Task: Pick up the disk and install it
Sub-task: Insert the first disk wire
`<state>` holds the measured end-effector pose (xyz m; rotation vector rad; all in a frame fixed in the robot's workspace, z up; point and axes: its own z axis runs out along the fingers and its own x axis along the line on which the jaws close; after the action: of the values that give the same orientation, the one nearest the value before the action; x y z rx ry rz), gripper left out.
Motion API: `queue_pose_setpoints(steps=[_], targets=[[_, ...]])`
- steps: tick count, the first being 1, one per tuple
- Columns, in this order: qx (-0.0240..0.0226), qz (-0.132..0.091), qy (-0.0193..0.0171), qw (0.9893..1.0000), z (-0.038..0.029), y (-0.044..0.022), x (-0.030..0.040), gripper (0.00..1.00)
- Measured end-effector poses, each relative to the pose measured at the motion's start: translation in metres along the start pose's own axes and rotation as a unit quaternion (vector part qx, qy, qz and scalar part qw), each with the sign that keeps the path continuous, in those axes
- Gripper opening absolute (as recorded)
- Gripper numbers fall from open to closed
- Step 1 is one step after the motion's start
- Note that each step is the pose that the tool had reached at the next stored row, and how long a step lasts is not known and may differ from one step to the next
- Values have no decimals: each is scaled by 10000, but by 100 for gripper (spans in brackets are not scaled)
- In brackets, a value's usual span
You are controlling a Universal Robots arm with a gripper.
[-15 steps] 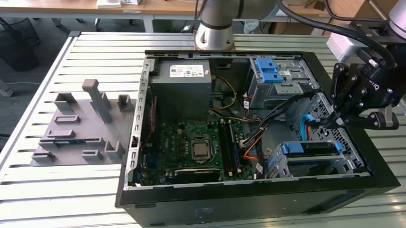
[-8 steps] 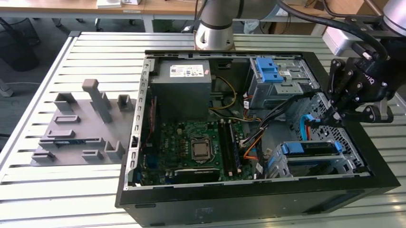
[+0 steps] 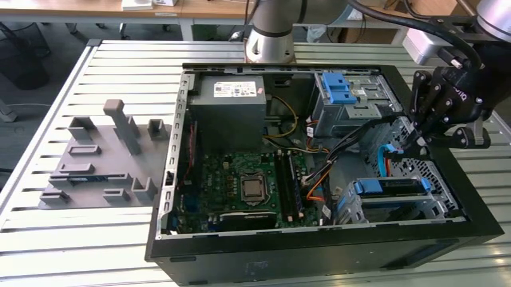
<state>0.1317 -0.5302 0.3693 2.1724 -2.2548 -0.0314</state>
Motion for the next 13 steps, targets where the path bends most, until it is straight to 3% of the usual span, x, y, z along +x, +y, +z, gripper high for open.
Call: queue_pose_setpoints(steps=[2, 4, 6, 7, 11, 12, 13], targets=[[0, 0, 7, 10000, -1, -1, -2, 11], [3, 6, 113, 9999, 0, -2, -20, 11], [5, 22, 177, 9998, 1, -1, -38, 11], [5, 34, 185, 9998, 1, 0, -50, 17], [5, 61, 190, 9998, 4, 2, -132, 17], [6, 62, 203, 9998, 5, 2, -137, 17], [8, 64, 263, 9996, 5, 2, -137, 19]])
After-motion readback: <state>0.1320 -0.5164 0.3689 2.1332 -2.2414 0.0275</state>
